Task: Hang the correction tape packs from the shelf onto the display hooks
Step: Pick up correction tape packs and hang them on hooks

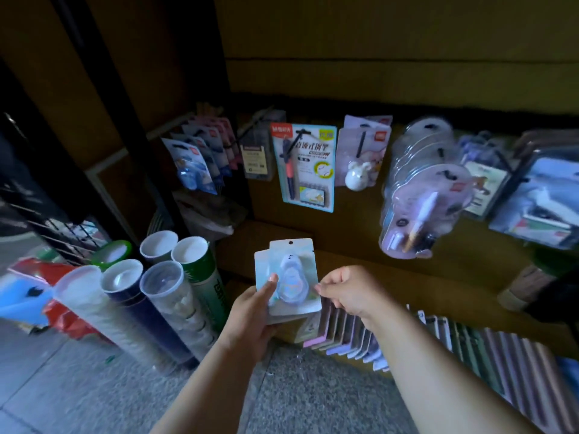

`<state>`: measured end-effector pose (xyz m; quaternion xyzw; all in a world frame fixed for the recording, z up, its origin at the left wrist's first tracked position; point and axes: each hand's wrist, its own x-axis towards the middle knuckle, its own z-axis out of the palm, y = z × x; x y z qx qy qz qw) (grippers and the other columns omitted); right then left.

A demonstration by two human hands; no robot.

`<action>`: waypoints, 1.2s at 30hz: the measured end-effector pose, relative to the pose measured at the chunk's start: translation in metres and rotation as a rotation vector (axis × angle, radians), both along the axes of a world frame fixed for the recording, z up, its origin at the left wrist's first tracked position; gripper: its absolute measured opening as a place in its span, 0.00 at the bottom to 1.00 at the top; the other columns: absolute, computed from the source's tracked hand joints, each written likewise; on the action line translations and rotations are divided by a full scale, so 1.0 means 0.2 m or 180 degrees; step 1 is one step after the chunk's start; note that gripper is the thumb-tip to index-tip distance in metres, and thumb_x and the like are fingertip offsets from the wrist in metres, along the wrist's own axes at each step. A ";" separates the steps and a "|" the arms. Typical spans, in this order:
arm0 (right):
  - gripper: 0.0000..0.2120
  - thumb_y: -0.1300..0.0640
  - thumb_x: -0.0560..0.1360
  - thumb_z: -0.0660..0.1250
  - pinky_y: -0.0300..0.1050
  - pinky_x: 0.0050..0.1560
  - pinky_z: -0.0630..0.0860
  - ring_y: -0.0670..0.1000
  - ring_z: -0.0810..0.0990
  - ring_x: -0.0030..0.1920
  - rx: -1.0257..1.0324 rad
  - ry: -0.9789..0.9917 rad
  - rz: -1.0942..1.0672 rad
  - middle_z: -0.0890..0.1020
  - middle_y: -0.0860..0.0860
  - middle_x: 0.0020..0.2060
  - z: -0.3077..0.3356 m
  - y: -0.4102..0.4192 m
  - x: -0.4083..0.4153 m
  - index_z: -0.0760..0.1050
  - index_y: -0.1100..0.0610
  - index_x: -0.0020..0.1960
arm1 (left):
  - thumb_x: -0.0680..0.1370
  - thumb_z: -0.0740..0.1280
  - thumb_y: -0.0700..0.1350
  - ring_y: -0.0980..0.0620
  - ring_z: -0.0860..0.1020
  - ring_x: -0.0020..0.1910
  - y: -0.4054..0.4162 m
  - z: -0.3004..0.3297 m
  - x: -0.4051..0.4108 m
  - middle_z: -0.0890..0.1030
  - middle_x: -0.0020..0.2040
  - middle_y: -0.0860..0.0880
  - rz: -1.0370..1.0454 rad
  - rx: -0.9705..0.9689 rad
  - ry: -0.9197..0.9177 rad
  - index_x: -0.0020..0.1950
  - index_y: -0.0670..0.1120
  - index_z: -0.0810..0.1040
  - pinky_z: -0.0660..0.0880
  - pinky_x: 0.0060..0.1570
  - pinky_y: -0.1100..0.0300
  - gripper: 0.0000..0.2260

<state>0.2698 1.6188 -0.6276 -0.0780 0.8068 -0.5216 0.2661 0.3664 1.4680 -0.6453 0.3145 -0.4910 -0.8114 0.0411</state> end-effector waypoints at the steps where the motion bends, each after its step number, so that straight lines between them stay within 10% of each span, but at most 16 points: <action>1: 0.12 0.56 0.71 0.74 0.35 0.24 0.57 0.46 0.63 0.21 -0.0051 0.0069 -0.0018 0.72 0.46 0.17 0.04 0.01 0.01 0.77 0.55 0.31 | 0.79 0.66 0.49 0.36 0.80 0.60 0.01 0.05 0.02 0.84 0.57 0.38 0.0001 -0.0036 0.0073 0.63 0.40 0.78 0.73 0.64 0.38 0.17; 17: 0.13 0.45 0.65 0.77 0.33 0.19 0.61 0.40 0.68 0.19 -0.1064 0.0518 0.0296 0.76 0.43 0.20 0.62 -0.11 0.29 0.78 0.51 0.32 | 0.79 0.67 0.42 0.48 0.86 0.41 -0.01 0.63 0.25 0.87 0.47 0.42 0.0503 -0.0705 0.1028 0.58 0.41 0.79 0.81 0.35 0.58 0.09; 26: 0.07 0.49 0.71 0.72 0.35 0.24 0.70 0.42 0.81 0.35 -0.1309 0.0819 0.0491 0.84 0.42 0.34 0.87 -0.24 0.34 0.79 0.51 0.43 | 0.79 0.68 0.46 0.43 0.86 0.44 -0.14 0.88 0.30 0.86 0.48 0.41 0.0902 -0.1106 0.1431 0.58 0.41 0.79 0.81 0.36 0.55 0.11; 30: 0.04 0.53 0.73 0.71 0.37 0.24 0.71 0.45 0.81 0.36 -0.1473 0.0862 0.0607 0.83 0.46 0.38 0.98 -0.31 0.34 0.78 0.53 0.46 | 0.80 0.66 0.48 0.29 0.82 0.45 -0.21 0.96 0.32 0.83 0.50 0.32 0.0920 -0.1262 0.1517 0.60 0.37 0.76 0.80 0.46 0.36 0.16; 33: 0.03 0.55 0.74 0.71 0.37 0.23 0.71 0.46 0.79 0.35 -0.1537 0.0978 0.0704 0.82 0.47 0.37 1.08 -0.39 0.32 0.77 0.53 0.44 | 0.80 0.67 0.47 0.34 0.85 0.41 -0.27 1.01 0.34 0.85 0.48 0.35 0.1063 -0.1281 0.1537 0.59 0.38 0.76 0.83 0.36 0.48 0.13; 36: 0.04 0.53 0.74 0.71 0.37 0.24 0.73 0.46 0.79 0.36 -0.1563 0.1221 0.0644 0.82 0.48 0.39 1.22 -0.47 0.28 0.76 0.51 0.43 | 0.79 0.68 0.47 0.38 0.85 0.47 -0.34 1.04 0.33 0.85 0.51 0.38 0.1191 -0.1265 0.1503 0.59 0.40 0.78 0.81 0.51 0.42 0.13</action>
